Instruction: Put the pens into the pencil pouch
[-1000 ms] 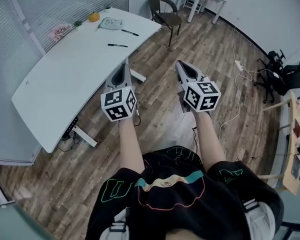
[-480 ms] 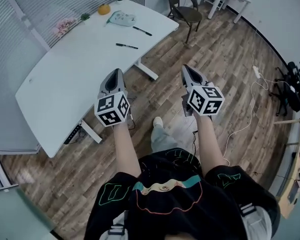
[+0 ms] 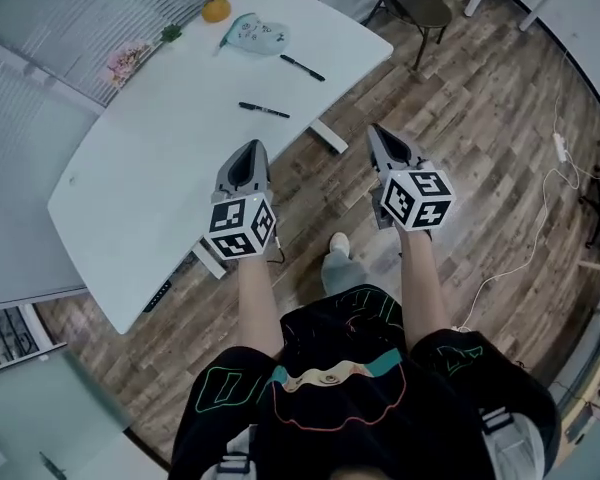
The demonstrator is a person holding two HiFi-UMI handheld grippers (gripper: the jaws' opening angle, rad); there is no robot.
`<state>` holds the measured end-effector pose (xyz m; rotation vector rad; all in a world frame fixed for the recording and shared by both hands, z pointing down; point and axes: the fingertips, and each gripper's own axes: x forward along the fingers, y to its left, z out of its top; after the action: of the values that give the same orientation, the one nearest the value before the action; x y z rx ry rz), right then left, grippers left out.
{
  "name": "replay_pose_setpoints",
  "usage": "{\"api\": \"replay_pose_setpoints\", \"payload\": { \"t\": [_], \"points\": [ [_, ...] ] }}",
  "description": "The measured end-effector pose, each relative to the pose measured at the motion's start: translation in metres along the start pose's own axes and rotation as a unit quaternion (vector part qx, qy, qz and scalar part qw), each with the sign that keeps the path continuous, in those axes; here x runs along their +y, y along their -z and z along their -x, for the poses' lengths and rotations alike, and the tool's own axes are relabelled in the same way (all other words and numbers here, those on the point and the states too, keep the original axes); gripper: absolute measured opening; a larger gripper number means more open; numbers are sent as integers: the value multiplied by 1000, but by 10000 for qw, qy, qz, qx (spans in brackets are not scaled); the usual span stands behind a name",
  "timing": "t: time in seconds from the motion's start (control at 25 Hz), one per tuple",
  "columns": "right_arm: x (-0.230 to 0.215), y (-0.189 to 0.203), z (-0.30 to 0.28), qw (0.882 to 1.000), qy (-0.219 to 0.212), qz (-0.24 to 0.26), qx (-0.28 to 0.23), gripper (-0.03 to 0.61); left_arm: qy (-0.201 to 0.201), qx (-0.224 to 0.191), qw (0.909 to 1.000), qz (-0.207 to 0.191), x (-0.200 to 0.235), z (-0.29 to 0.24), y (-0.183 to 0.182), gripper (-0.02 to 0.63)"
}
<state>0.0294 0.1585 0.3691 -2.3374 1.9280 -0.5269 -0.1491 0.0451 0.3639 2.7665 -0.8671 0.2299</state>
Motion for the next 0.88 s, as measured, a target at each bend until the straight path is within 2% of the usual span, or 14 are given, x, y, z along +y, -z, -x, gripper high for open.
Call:
{"api": "replay_pose_setpoints", "payload": {
  "t": [0.12,0.36,0.6,0.88],
  "points": [
    [-28,-15,-27,10000,20,-19,-25,2,215,-23,9998,40,-10,-38,-9,-3],
    [-66,-42,-59,9998,-11,-148,-118,2,187,-80,9998,-17,-12,-80,-29,-3],
    [-52,-50,-89,9992,-389,-20,-81,2,-55,-210,9998,-29,5,-91,-44,-3],
    [-44,-53,-119,9986,-529,31,29,2,-423,-250,9987,94,38,-98,-45,-3]
  ]
}}
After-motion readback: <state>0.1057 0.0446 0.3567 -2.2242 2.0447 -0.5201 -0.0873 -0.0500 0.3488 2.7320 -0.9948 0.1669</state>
